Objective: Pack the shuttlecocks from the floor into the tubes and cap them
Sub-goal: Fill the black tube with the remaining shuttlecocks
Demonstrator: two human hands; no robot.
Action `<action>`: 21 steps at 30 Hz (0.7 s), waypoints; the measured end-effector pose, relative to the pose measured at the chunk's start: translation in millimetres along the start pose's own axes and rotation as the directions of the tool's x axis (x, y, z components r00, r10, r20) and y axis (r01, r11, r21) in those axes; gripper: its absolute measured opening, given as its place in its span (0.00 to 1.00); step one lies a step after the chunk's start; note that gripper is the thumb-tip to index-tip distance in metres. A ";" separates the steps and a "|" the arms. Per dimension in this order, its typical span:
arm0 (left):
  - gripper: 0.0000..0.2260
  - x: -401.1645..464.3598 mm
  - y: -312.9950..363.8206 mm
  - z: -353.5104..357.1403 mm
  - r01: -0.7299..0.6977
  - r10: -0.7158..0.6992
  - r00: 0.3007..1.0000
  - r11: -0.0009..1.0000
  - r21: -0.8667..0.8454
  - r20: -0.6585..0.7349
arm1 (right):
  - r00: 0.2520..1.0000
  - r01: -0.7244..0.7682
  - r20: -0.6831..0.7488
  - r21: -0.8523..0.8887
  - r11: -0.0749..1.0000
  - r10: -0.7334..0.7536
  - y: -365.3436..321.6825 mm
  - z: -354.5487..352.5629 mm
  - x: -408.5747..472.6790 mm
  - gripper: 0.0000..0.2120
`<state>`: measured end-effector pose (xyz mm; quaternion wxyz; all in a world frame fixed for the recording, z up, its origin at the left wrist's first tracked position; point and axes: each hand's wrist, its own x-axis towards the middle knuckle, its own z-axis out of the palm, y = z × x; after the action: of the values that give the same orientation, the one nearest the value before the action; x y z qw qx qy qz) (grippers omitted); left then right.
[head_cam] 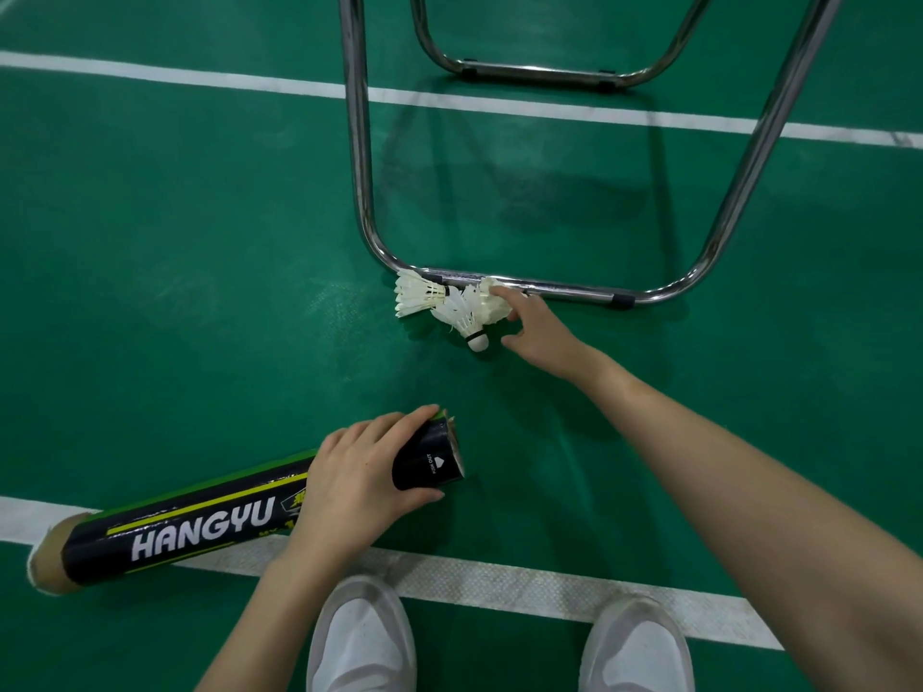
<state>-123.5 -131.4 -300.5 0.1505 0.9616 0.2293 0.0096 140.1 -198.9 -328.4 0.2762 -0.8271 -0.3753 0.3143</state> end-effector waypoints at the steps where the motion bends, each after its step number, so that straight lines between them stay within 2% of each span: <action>1: 0.38 -0.3 -0.8 -0.2 0.004 -0.004 1.000 1.000 -0.002 -0.004 | 1.000 -0.015 -0.016 0.019 1.000 0.016 0.5 -1.5 1.8 0.30; 3: 0.38 -0.3 -1.4 -0.5 0.005 -0.005 1.000 1.000 0.003 -0.010 | 0.997 -0.032 -0.067 0.049 0.998 0.035 1.2 -3.9 5.2 0.30; 6: 0.38 -0.5 -1.3 -0.4 0.007 -0.007 1.000 1.000 0.002 -0.014 | 0.993 -0.037 -0.116 -0.008 0.999 0.036 4.5 -6.7 9.1 0.31; 10: 0.38 -1.8 -0.1 -0.8 0.008 -0.008 1.000 1.000 -0.001 -0.010 | 0.995 -0.081 -0.055 -0.034 0.996 0.079 10.4 -6.8 11.0 0.31; 14: 0.39 -5.4 0.0 -2.3 0.002 -0.002 1.000 1.000 0.022 0.000 | 0.986 -0.149 -0.099 -0.182 0.972 0.133 16.5 -3.6 9.8 0.21; 17: 0.39 -7.3 -0.5 -1.8 -0.002 0.002 1.000 1.000 0.015 -0.002 | 0.982 -0.166 -0.105 -0.124 0.978 0.154 21.5 -2.7 1.7 0.19; 19: 0.39 -7.1 -0.7 -0.8 -0.003 0.003 1.000 1.000 0.021 -0.005 | 0.975 -0.207 -0.089 -0.031 0.978 0.204 23.9 -0.9 -5.5 0.18; 21: 0.39 -7.3 -0.8 0.6 -0.004 0.004 1.000 1.000 0.029 -0.004 | 0.965 -0.254 -0.069 -0.014 0.967 0.252 28.1 2.0 -12.1 0.19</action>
<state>-130.4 -134.1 -300.9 0.1361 0.9641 0.2278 0.0086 144.9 -224.0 -345.3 0.2367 -0.8814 -0.2607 0.3149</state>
